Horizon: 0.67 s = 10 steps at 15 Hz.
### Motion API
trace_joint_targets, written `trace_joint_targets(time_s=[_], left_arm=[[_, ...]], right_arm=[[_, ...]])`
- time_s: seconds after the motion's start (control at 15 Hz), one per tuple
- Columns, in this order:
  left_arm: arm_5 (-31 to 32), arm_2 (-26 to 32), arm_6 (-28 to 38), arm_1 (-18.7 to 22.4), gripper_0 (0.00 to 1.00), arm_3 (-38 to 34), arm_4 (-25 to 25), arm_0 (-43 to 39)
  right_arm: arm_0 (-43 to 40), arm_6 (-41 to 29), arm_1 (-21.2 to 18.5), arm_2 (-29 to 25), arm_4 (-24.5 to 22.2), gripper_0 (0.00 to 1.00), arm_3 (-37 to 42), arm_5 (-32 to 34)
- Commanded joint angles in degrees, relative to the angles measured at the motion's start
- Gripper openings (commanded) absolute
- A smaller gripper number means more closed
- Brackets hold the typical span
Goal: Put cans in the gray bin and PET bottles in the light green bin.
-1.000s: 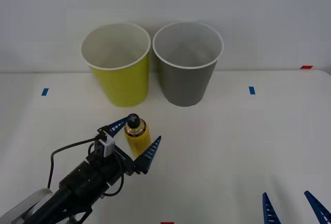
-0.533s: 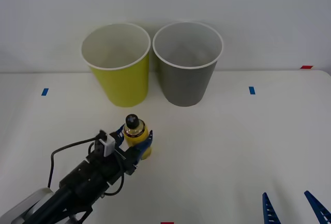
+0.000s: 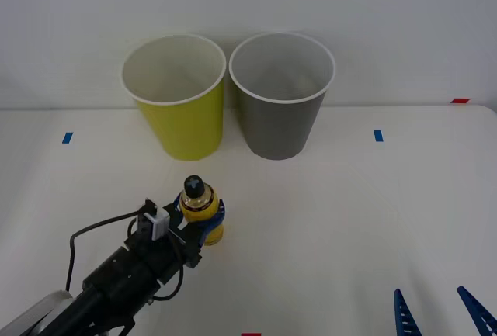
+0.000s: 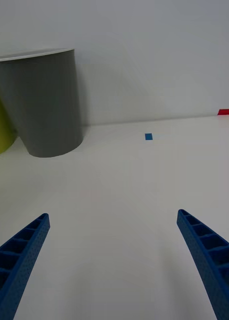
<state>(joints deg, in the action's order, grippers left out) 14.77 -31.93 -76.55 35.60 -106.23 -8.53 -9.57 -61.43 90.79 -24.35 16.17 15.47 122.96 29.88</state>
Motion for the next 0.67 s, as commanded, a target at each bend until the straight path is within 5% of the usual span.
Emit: trace_joint_targets(time_s=[0.07, 0.67], left_arm=[[-10.81, 4.68, -0.18, 2.11, 0.0, -11.37, 1.06, -4.85], [-38.15, 14.97, -0.27, 4.04, 0.0, -32.99, -0.34, -6.08]], right_arm=[[0.0, 0.0, 0.0, 0.0, 0.0, 0.88, 0.0, 0.0], [0.0, 0.0, 0.0, 0.0, 0.0, 0.88, 0.0, 0.0]])
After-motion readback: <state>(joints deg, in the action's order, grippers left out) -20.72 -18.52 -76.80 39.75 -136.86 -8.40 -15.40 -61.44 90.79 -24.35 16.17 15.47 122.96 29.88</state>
